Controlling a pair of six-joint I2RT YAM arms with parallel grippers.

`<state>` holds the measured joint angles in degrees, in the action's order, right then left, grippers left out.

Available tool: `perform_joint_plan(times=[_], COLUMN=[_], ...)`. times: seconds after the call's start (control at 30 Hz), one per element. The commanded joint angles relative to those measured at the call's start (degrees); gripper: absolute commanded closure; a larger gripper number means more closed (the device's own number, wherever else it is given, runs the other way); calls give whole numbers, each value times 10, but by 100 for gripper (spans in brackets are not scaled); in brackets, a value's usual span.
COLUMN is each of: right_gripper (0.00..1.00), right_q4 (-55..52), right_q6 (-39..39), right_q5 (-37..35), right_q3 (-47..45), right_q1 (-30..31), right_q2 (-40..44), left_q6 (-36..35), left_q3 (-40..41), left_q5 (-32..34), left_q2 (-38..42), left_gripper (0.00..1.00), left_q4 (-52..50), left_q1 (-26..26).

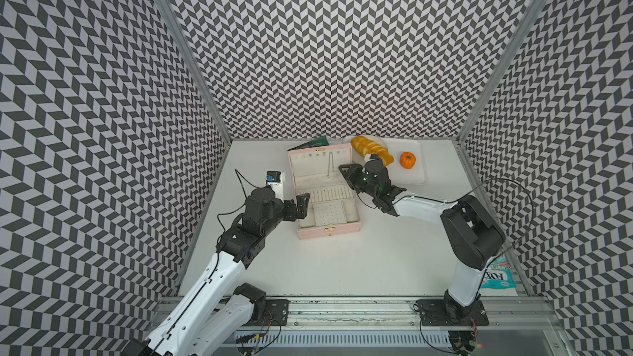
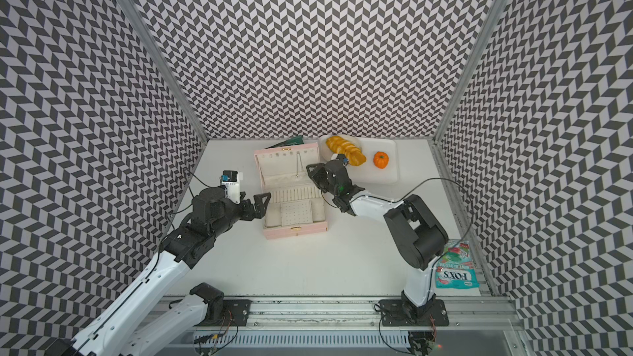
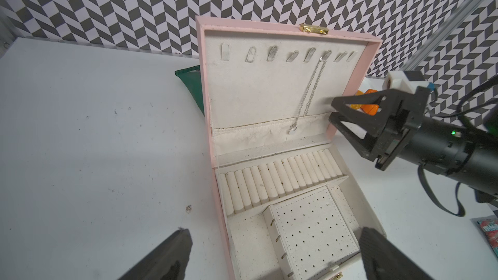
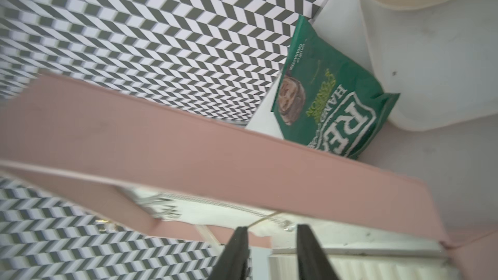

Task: Put jewelry chain into jewelry box
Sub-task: Adjust the necklace in the storage slot, then reset both arms

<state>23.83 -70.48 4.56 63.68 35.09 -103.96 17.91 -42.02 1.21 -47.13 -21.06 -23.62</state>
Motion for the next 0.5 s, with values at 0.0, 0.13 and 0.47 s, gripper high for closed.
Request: perform_joint_plan(times=[0.0, 0.13, 0.47], right_gripper=[55, 47, 19], right_q4=[-5, -58, -124], right_q6=[67, 158, 395], right_q5=[10, 9, -112], right_q3=[-1, -28, -153], right_q1=[-2, -2, -5], right_q2=[57, 122, 316], left_q6=[7, 21, 39], left_q3=[-3, -2, 8], left_q5=[-1, 10, 158], left_q2=[4, -3, -17], left_gripper=[0, 0, 0], left_q4=[21, 29, 75], left_q1=[-3, -3, -2])
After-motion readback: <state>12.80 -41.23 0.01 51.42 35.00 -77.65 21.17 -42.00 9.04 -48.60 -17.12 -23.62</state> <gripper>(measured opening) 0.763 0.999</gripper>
